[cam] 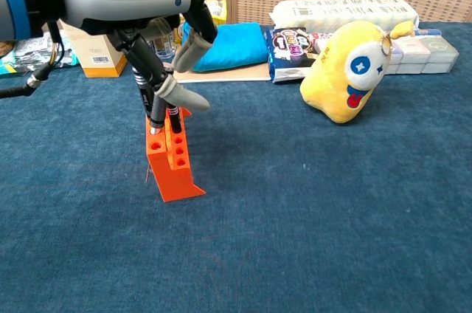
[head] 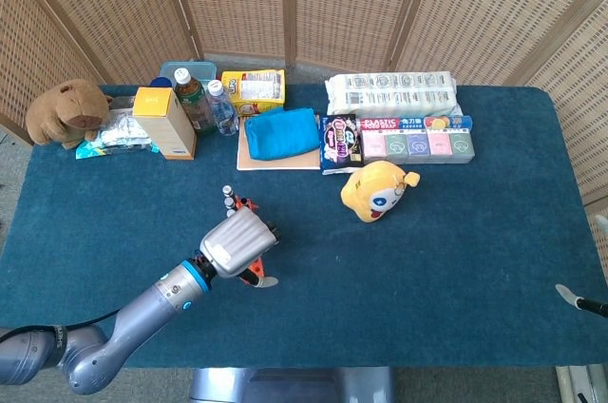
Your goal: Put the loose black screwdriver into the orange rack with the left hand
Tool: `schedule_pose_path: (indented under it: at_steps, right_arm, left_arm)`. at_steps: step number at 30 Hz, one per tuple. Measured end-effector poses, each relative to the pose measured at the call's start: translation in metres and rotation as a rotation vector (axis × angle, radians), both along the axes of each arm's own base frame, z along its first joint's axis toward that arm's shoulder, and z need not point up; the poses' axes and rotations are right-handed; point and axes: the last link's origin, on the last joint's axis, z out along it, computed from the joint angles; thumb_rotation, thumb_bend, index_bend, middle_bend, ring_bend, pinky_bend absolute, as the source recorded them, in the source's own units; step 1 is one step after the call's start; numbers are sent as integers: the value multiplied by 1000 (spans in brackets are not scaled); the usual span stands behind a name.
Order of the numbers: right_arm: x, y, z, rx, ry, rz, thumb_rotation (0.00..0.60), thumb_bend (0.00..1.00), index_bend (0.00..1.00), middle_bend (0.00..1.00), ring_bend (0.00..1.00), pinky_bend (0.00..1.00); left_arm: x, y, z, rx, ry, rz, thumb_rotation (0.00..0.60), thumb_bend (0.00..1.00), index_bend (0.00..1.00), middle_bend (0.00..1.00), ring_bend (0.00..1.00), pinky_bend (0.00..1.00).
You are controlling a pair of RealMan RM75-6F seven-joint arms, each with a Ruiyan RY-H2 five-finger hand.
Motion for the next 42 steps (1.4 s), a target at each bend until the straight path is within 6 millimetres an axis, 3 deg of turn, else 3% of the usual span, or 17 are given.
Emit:
schedule_pose_path:
  at_steps: [5, 16, 42]
  right_arm:
    - [-1, 0, 0, 0, 0, -4, 600, 89, 68, 31, 2, 0]
    - [-1, -1, 1, -4, -3, -4, 600, 89, 68, 31, 2, 0]
    - [0, 1, 2, -4, -5, 2, 600, 89, 68, 30, 2, 0]
  left_arm:
    - [0, 5, -2, -1, -22, 8, 235, 145, 613, 548, 803, 990]
    - [-3, 5, -6, -17, -23, 28, 245, 144, 613, 549, 803, 990]
    - [-10, -7, 16, -39, -51, 50, 252, 145, 613, 548, 803, 990]
